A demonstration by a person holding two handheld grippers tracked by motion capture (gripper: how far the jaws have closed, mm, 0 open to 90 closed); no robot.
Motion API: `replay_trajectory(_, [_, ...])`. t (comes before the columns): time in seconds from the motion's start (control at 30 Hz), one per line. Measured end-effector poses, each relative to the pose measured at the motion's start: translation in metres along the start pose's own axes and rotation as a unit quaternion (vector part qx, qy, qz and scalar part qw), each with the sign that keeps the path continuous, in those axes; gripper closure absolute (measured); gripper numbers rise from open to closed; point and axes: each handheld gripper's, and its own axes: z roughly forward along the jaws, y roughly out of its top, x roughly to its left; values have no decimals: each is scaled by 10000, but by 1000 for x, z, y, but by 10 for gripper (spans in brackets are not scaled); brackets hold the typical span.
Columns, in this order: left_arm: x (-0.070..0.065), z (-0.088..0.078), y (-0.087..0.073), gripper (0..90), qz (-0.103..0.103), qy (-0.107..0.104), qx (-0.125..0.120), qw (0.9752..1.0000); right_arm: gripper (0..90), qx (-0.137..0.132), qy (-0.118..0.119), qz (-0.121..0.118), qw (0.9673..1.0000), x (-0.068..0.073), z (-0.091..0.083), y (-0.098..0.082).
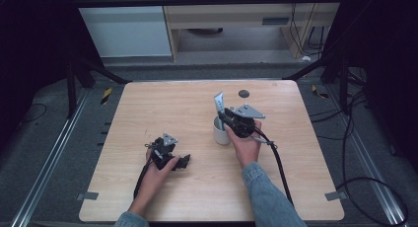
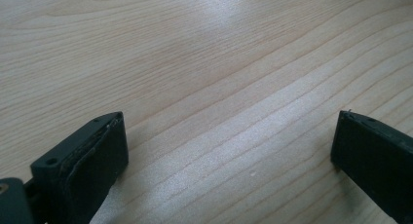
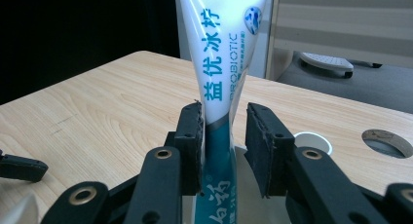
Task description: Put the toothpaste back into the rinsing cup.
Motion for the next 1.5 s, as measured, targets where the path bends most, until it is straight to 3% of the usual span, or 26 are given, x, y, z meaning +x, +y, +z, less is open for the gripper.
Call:
replay_trajectory(0.57, [0, 0, 0, 0, -2, 0, -3, 10000, 569, 36, -63, 15, 10000, -5, -8, -2])
replay_trajectory(0.8, [0, 0, 0, 0, -1, 0, -2, 10000, 473, 96, -107, -9, 9999, -8, -15, 4])
replay_trajectory(1.03, [0, 0, 0, 0, -2, -1, -3, 10000, 358, 380, -19, 1, 9993, -13, -21, 10])
replay_trajectory(1.27, [0, 0, 0, 0, 4, -9, 1, 10000, 174, 655, -131, -20, 9978, -19, -27, 13])
replay_trajectory(1.5, [0, 0, 0, 0, 6, -8, 3, 10000, 101, 888, -207, -189, 9957, -20, -31, 14])
